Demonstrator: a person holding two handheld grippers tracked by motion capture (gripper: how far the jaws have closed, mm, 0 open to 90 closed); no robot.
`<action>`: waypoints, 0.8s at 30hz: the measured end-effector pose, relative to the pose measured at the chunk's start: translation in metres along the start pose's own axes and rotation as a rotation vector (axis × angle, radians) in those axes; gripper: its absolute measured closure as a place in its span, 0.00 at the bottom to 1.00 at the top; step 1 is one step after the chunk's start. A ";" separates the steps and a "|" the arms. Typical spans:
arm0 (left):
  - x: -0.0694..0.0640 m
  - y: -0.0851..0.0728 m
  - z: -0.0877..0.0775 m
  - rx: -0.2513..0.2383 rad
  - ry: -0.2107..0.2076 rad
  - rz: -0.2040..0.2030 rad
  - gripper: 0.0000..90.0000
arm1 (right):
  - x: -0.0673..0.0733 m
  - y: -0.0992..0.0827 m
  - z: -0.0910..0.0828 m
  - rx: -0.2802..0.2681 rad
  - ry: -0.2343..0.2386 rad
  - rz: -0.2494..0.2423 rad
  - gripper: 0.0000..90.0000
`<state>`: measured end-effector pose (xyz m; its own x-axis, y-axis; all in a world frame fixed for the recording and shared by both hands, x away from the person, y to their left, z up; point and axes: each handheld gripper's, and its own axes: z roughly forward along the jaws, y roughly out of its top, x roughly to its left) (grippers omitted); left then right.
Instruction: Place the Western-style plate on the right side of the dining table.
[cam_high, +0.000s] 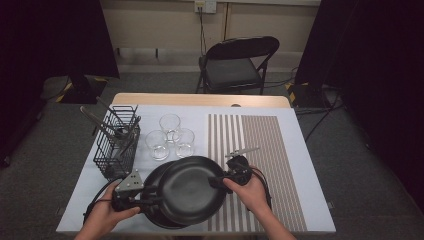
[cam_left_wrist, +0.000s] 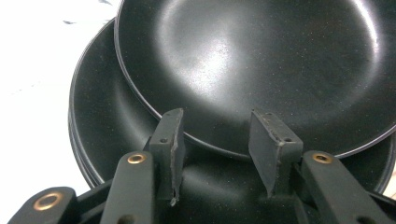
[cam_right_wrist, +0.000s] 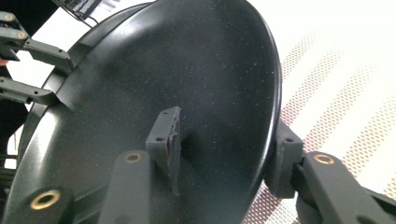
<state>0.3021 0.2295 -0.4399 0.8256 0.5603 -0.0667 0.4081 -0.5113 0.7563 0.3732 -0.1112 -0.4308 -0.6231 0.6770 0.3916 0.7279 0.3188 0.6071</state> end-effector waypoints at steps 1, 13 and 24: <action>-0.001 0.000 0.000 -0.003 0.001 0.000 0.62 | 0.000 0.000 -0.001 -0.002 -0.002 0.021 0.64; -0.001 0.000 0.000 -0.004 0.001 0.004 0.61 | -0.002 0.005 -0.009 -0.052 -0.001 0.112 0.80; -0.006 0.000 0.006 -0.064 -0.109 -0.044 0.67 | -0.001 0.011 -0.007 -0.098 0.062 0.205 0.88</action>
<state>0.2992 0.2218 -0.4437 0.8467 0.5048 -0.1683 0.4217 -0.4435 0.7909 0.3796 -0.1127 -0.4201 -0.4835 0.6777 0.5541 0.8119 0.1104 0.5733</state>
